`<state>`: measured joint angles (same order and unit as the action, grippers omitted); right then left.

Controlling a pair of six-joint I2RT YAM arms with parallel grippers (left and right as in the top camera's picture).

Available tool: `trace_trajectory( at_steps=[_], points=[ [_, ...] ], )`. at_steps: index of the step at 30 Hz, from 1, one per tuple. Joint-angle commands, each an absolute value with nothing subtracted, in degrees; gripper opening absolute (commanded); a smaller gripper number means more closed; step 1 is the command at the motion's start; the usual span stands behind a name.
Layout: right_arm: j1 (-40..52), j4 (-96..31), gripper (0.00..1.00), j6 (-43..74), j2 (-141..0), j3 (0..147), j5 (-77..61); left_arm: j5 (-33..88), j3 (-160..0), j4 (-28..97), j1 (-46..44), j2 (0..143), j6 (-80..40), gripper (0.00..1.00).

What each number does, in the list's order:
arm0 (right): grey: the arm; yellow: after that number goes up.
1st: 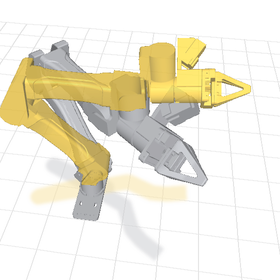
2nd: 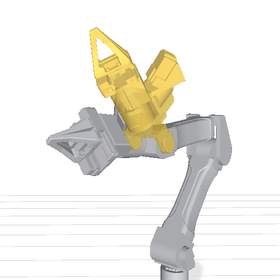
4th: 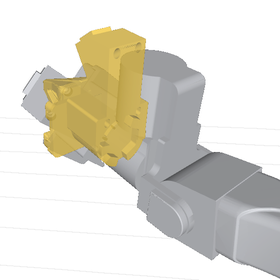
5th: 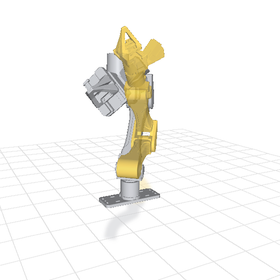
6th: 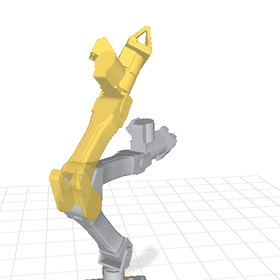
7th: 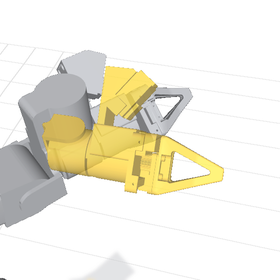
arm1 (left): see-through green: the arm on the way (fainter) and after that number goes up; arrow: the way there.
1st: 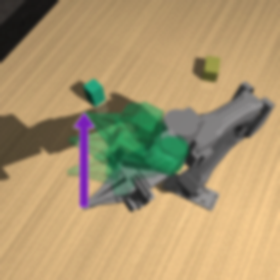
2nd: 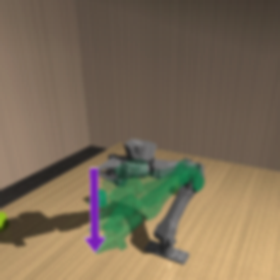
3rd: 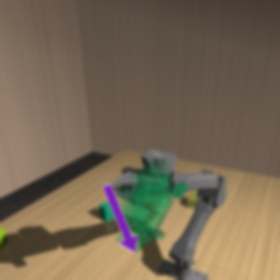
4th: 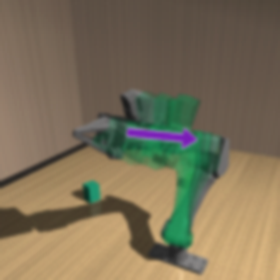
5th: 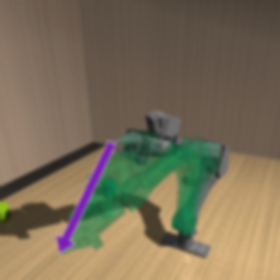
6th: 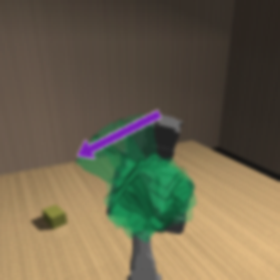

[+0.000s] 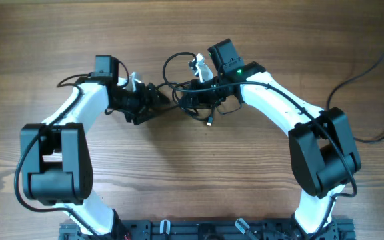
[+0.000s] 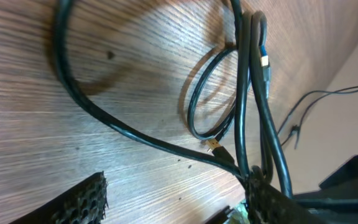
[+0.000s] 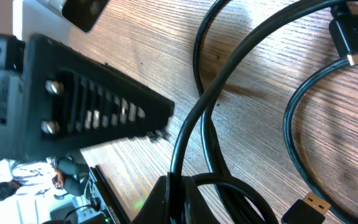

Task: Untangle cables

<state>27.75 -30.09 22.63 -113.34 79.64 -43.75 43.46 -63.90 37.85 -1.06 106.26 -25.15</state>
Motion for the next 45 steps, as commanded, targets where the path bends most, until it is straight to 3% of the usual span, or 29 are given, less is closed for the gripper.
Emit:
trace_trajectory(
  at_steps=[1, 7, 8, 10, 12, 13, 16, 18, 20, 27, 32, 38, 45],
  points=[
    [29.6, -31.1, 0.04, 20.5, -113.1, 80.1, -46.4, 46.0, -63.8, 38.0, -0.1, 106.1, -22.2, 0.80],
    [35.2, -32.6, 0.04, 15.9, -113.1, 80.1, -46.4, 50.0, -63.8, 37.9, -0.2, 106.1, -22.3, 0.95],
    [35.7, -32.4, 0.04, 15.3, -113.1, 80.1, -46.4, 50.1, -63.8, 37.9, -0.2, 106.1, -22.3, 0.94],
    [35.8, -32.2, 0.04, 15.2, -113.1, 80.1, -46.4, 50.1, -63.8, 37.9, -0.3, 106.1, -22.3, 0.77],
    [35.8, -31.7, 0.04, 15.2, -113.1, 80.1, -46.4, 50.1, -63.8, 38.0, -0.3, 106.1, -22.3, 0.38],
    [35.8, -31.1, 0.04, 15.6, -113.1, 80.1, -46.5, 50.1, -63.8, 37.9, -0.3, 106.1, -22.3, 0.26],
    [35.8, -28.8, 0.04, 17.2, -113.1, 80.1, -46.7, 49.9, -63.8, 37.9, -0.3, 106.1, -22.3, 0.04],
    [35.8, -27.6, 0.09, 18.6, -113.1, 80.1, -47.1, 49.9, -63.8, 37.9, -0.3, 106.1, -22.3, 0.04],
    [35.8, -27.2, 0.25, 18.6, -113.1, 80.1, -47.3, 49.8, -63.8, 38.0, -0.3, 106.1, -22.8, 0.04],
    [33.6, -27.0, 0.45, 16.8, -112.3, 80.1, -47.3, 49.4, -63.8, 38.4, -0.3, 106.1, -24.8, 0.04],
    [31.9, -32.0, 0.47, 5.6, -107.5, 80.1, -47.2, 49.4, -63.8, 38.5, -0.3, 106.1, -24.9, 0.04],
    [34.0, -41.2, 0.38, -9.1, -106.0, 80.1, -46.2, 50.0, -63.8, 41.5, -0.2, 106.1, -30.1, 0.04],
    [35.6, -42.9, 0.39, -19.5, -106.0, 80.1, -40.6, 57.5, -63.8, 42.7, -0.2, 106.1, -28.7, 0.04]
  ],
)
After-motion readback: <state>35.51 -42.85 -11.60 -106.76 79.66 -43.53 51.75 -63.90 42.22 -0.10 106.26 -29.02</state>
